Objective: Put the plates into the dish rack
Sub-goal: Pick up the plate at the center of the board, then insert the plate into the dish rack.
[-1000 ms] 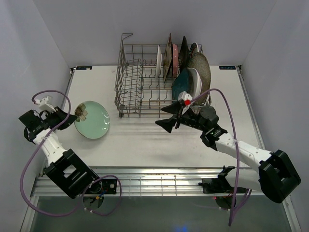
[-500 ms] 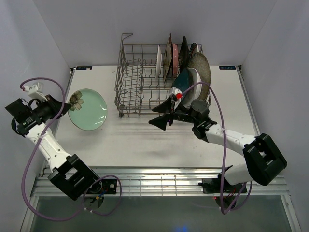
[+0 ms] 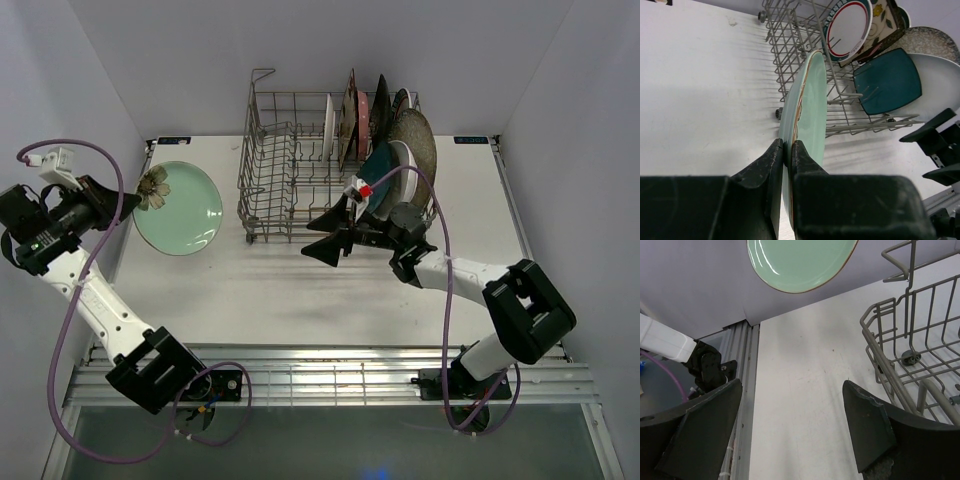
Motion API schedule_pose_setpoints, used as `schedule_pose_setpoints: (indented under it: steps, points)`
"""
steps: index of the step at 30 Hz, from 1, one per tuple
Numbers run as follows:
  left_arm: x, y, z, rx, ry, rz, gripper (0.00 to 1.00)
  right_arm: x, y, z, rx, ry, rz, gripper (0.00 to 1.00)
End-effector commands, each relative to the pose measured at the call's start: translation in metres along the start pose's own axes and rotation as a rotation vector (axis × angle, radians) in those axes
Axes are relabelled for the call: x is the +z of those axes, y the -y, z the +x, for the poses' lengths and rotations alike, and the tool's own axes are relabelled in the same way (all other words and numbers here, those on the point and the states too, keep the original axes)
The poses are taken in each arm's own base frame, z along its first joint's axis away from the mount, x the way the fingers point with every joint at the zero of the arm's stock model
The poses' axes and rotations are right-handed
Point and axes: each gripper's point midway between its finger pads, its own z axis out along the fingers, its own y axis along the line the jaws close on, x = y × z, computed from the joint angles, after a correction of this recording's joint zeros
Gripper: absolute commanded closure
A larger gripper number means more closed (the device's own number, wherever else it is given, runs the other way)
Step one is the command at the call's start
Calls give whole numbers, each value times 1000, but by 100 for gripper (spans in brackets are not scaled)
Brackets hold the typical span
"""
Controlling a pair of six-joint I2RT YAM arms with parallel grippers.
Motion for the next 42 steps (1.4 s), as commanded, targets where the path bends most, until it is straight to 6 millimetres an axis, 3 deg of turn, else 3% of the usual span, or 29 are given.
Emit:
schedule_pose_setpoints:
  steps: [1, 9, 12, 18, 24, 33, 42]
  points:
    - [-15, 56, -20, 39, 37, 169, 100, 11, -15, -28, -35, 76, -97, 13]
    - [-25, 85, -33, 46, 44, 262, 100, 17, -11, -28, 8, 75, -103, 1]
    - [-27, 96, -32, 23, 35, 313, 100, 19, -10, -29, 18, 84, -105, 5]
    - [-11, 117, -25, 8, -28, 377, 100, 28, -12, -36, 78, 114, -154, 5]
    - [5, 135, -29, 9, -60, 408, 100, 52, -1, -49, 133, 104, -135, 5]
    - [24, 140, -26, -3, -97, 459, 100, 68, -6, -67, 179, 104, -182, 3]
    - [30, 152, -19, 12, -109, 494, 100, 77, 0, -76, 225, 95, -130, 1]
